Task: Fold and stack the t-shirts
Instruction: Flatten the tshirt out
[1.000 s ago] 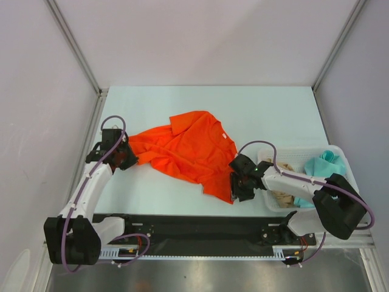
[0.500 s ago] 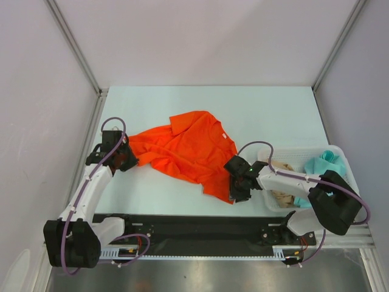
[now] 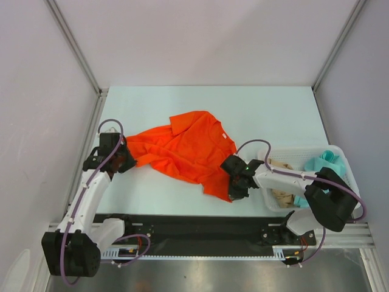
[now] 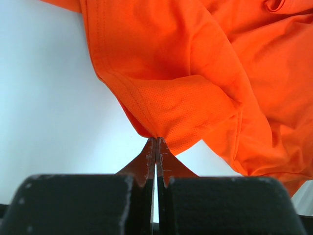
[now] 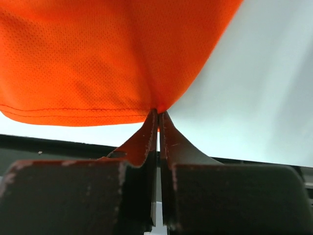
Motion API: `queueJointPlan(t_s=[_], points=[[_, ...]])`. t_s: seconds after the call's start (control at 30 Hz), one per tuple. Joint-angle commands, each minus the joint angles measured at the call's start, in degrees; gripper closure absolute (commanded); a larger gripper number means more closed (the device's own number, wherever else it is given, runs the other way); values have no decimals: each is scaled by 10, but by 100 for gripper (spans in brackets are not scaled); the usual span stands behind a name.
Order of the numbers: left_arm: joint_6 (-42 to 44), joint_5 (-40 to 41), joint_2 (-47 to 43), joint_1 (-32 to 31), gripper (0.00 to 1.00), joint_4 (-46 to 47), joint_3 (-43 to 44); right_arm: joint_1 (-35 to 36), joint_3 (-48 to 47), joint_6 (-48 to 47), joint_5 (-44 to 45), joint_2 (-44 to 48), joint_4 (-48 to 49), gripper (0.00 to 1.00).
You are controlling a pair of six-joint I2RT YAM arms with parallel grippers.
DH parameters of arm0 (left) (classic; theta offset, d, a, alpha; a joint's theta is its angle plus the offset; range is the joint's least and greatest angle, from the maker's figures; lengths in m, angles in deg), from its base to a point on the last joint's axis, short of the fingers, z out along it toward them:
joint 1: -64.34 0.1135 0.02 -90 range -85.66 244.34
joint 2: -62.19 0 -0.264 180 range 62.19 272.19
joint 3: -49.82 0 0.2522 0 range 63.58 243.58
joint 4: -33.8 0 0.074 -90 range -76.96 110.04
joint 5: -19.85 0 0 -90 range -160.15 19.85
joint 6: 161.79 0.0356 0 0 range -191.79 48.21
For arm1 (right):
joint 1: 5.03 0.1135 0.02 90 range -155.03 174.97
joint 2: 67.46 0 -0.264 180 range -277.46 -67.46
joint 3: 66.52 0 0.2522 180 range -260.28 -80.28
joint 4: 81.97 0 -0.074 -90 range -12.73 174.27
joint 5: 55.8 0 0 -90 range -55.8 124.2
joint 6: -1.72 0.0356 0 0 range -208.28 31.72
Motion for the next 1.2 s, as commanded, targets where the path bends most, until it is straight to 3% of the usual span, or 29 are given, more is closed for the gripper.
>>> queueJointPlan(t_s=[0.0, 0.1, 0.23, 0.37, 0.67, 0.8, 1.17], points=[[-12, 28, -28, -3, 100, -29, 16, -4, -37, -24, 70, 38, -27, 100], [-20, 40, -38, -3, 100, -55, 52, -24, -96, -64, 105, 108, -69, 100], [-36, 54, -41, -3, 100, -84, 131, -106, -178, -124, 112, 185, -90, 100], [-47, 66, -31, -3, 100, -117, 213, -161, -259, -193, 85, 211, -87, 100], [-27, 140, 28, -8, 100, -173, 477, -194, -467, -287, 68, 242, -62, 100], [-6, 159, 36, -13, 100, -169, 607, -195, -525, -310, 12, 254, -41, 100], [70, 171, -67, -77, 100, -91, 729, -195, -615, -354, -174, 316, 16, 100]])
